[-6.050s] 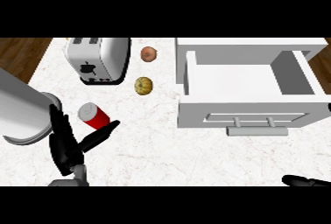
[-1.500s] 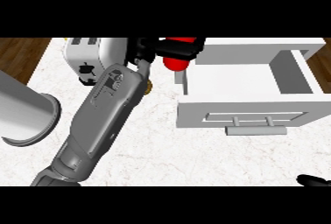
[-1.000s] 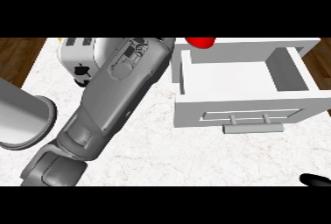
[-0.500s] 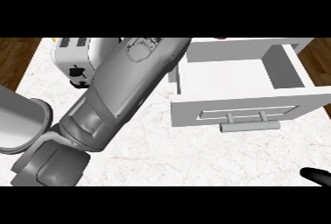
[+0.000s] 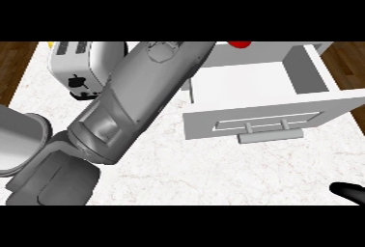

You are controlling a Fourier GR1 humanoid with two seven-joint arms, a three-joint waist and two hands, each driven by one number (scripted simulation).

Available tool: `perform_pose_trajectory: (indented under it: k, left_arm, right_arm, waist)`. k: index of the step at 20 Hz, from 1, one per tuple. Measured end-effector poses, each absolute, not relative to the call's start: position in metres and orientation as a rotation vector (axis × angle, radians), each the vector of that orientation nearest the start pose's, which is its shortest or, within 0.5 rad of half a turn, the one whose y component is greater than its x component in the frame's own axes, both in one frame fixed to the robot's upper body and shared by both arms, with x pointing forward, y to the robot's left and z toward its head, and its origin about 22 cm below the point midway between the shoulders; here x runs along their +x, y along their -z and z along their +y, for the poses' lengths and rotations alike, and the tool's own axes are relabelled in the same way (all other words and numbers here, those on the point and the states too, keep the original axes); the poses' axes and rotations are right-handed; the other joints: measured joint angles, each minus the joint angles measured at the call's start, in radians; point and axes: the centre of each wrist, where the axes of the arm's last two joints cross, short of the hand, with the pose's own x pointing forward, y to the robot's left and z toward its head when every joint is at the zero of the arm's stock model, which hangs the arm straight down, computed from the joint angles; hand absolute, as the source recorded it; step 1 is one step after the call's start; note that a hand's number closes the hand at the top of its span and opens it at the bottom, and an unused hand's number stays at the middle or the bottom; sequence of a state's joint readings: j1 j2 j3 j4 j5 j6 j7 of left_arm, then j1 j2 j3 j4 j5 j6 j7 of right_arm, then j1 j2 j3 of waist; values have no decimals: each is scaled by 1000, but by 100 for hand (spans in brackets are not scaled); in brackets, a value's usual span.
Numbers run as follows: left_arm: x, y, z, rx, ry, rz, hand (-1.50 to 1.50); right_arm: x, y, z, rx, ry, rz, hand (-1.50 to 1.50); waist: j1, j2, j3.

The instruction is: Pick up the can, place it into the drawer and close the drawer

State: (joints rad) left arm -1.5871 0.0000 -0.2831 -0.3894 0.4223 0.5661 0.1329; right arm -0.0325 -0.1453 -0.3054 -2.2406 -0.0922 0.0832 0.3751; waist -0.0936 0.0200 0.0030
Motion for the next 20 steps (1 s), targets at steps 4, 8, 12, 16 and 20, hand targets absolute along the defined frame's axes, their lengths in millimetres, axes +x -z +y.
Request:
perform_pose_trajectory:
  k: [4, 8, 12, 16, 20]
  left_arm:
    - [433, -249, -20, 110, 127, -1706, -150]
    - [434, -245, -19, 137, 103, -1714, -150]
    - [434, -249, -20, 117, 72, -1711, -150]
    - [435, -247, -18, 93, 40, -1706, -150]
    - [435, -248, -19, 54, 13, -1710, -150]
  right_arm:
    - [188, -173, -293, -243, -5, -1914, -150]
    - [188, -178, -293, -291, -65, -1941, -150]
    - [193, -182, -292, -331, -154, -1972, -150]
    - [202, -190, -286, -406, -279, -2006, -150]
    - [217, -190, -279, -511, -402, -1997, -150]
  waist:
    - [-6, 4, 0]
    - [-12, 5, 0]
    - [-11, 8, 0]
    - [-6, 12, 0]
    - [8, 11, -1]
